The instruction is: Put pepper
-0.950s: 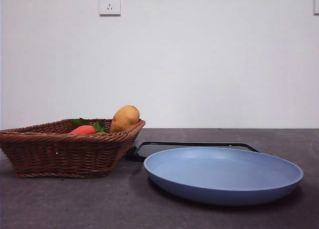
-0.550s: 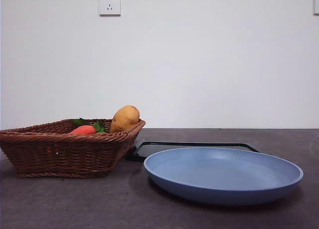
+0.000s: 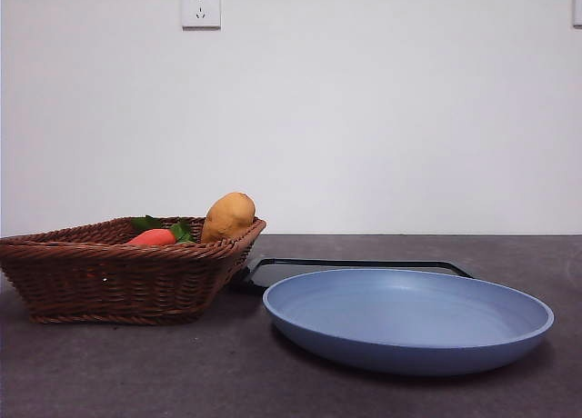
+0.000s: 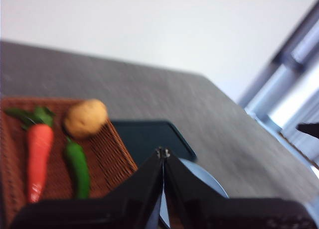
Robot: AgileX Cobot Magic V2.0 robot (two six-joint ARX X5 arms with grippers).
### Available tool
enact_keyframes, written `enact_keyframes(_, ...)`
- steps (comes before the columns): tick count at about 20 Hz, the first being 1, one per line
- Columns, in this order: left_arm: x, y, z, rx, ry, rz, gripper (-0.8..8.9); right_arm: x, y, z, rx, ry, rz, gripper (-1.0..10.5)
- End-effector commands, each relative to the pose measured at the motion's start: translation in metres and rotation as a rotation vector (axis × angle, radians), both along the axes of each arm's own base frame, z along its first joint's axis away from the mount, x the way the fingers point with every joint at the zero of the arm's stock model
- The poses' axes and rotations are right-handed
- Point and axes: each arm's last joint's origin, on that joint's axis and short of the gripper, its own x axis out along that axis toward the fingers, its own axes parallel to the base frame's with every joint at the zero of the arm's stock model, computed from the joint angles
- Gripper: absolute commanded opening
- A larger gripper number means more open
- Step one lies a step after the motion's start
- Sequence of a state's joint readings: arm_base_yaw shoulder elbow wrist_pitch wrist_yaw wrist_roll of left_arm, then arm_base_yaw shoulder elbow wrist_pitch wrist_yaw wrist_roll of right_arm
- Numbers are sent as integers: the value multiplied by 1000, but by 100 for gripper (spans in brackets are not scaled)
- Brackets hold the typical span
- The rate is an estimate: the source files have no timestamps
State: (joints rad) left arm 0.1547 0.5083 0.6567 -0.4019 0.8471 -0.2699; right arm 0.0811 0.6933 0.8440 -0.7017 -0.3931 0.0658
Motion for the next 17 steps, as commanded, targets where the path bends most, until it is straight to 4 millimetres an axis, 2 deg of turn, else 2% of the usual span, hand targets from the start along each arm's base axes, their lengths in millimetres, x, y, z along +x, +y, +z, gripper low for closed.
enact_keyframes(1, 9, -2, 12, 81, 18, -79, 7, 1, 4, 7, -76, 30, 75, 3)
enact_keyframes(8, 24, -12, 19, 188, 144, -211, 6, 1, 14, 8, -128, 107, 180, 4)
enact_keyframes(10, 25, -13, 19, 191, 146, -213, 22, 1, 14, 8, -126, 108, 179, 54)
enact_keyframes(13, 25, -13, 20, 193, 135, -211, 338, 1, 14, 8, -114, 117, 168, 267)
enact_keyframes(14, 25, -13, 20, 190, 131, -210, 392, 2, 14, 7, -115, 121, 168, 297)
enact_keyframes(17, 26, -13, 21, 189, 120, -208, 398, 6, 15, 5, -110, 147, 164, 301)
